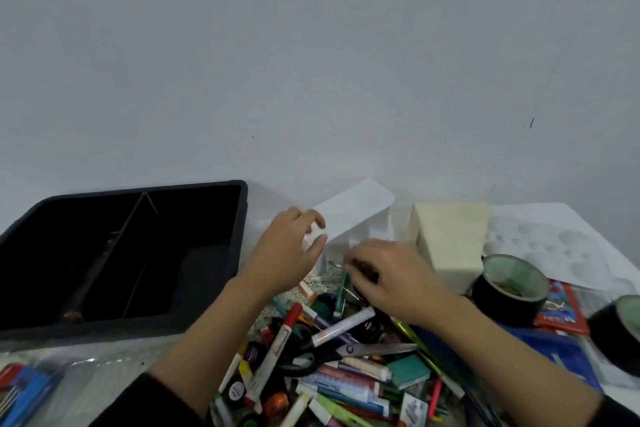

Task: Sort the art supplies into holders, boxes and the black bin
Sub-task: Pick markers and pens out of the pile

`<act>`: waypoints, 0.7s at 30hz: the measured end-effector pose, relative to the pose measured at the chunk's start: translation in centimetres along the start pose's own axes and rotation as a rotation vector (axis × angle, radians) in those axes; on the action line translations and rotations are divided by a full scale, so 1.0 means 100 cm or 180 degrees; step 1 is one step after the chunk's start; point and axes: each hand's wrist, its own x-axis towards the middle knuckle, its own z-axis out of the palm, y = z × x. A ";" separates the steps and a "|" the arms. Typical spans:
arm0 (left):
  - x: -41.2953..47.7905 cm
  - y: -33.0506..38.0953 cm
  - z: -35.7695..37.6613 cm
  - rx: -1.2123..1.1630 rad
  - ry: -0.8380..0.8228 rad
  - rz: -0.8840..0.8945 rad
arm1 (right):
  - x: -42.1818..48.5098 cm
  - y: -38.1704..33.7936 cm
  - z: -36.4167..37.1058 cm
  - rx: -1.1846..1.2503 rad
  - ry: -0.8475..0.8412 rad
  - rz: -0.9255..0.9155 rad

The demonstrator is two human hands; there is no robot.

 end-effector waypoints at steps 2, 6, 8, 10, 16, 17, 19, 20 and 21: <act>0.028 0.000 0.010 0.0333 -0.0072 0.0011 | 0.015 0.012 -0.002 -0.0124 0.0441 0.0233; 0.061 -0.008 0.031 0.1137 -0.1018 -0.0499 | 0.044 0.043 -0.004 -0.0504 0.0627 0.1139; 0.063 -0.013 0.039 0.1079 -0.1180 -0.0558 | 0.057 0.056 -0.004 -0.0218 0.0438 0.1771; 0.058 -0.017 0.044 0.0844 -0.1056 -0.0508 | 0.070 0.065 -0.003 0.0280 0.0231 0.2214; 0.044 -0.032 0.037 0.0029 -0.0588 -0.0509 | 0.093 0.065 0.003 0.1348 0.0559 0.2268; 0.043 -0.033 0.034 -0.0108 -0.0538 -0.0502 | 0.095 0.063 0.004 0.1417 0.0739 0.2162; 0.037 -0.032 0.029 -0.0240 -0.0518 -0.0555 | 0.098 0.057 0.007 0.1682 0.1075 0.1960; 0.034 -0.030 0.028 -0.0288 -0.0556 -0.0624 | 0.100 0.053 0.008 0.1810 0.1202 0.1836; 0.030 -0.028 0.027 -0.0341 -0.0619 -0.0717 | 0.101 0.048 0.009 0.1887 0.1296 0.1692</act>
